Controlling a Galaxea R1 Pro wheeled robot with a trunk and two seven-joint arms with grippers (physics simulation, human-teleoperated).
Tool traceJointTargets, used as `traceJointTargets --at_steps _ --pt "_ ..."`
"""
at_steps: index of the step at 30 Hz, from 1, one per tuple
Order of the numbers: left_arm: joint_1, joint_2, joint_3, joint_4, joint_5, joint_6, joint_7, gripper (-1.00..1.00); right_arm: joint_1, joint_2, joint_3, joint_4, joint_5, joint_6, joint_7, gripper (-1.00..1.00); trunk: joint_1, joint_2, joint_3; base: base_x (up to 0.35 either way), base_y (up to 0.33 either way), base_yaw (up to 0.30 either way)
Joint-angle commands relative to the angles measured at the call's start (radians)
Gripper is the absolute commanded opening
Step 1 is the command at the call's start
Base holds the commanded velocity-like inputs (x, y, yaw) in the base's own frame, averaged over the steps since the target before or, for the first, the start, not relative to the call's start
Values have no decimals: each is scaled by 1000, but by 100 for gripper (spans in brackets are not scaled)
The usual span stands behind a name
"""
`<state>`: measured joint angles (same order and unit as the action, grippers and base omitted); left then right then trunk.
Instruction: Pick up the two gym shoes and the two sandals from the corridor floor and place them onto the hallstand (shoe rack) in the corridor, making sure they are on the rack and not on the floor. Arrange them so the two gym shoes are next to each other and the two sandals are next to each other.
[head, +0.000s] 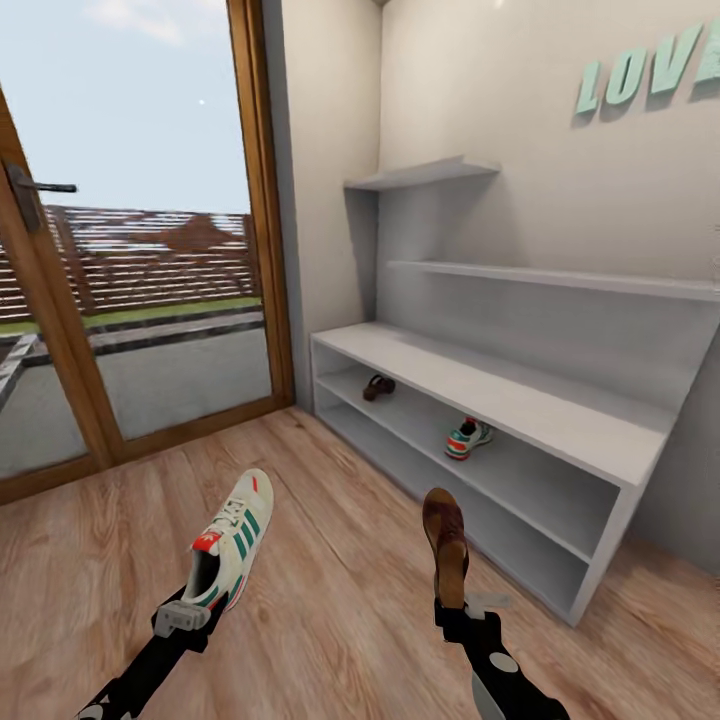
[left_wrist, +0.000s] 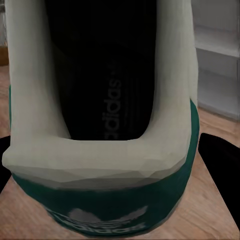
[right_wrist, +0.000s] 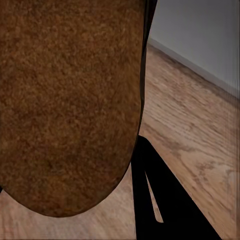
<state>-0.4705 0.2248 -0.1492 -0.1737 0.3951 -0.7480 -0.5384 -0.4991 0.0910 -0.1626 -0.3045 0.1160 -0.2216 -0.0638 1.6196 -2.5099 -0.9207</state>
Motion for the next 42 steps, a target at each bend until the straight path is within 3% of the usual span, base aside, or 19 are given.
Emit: traceJointTargets --at_steps 1,21,42 --pt "0 1 -6 0 11 -2 -5 -100 -1 1 -6 1 7 -2 -2 -100 0 0 -1 210 43 -267" --pt "-1 1 -6 0 11 -2 -6 -100 -1 1 -6 1 7 -2 -2 -100 0 0 -1 23 12 -267" --pt "-1 1 -6 0 11 -2 -5 -100 -1 1 -6 1 7 -2 -2 -100 0 0 -1 76 291 -267"
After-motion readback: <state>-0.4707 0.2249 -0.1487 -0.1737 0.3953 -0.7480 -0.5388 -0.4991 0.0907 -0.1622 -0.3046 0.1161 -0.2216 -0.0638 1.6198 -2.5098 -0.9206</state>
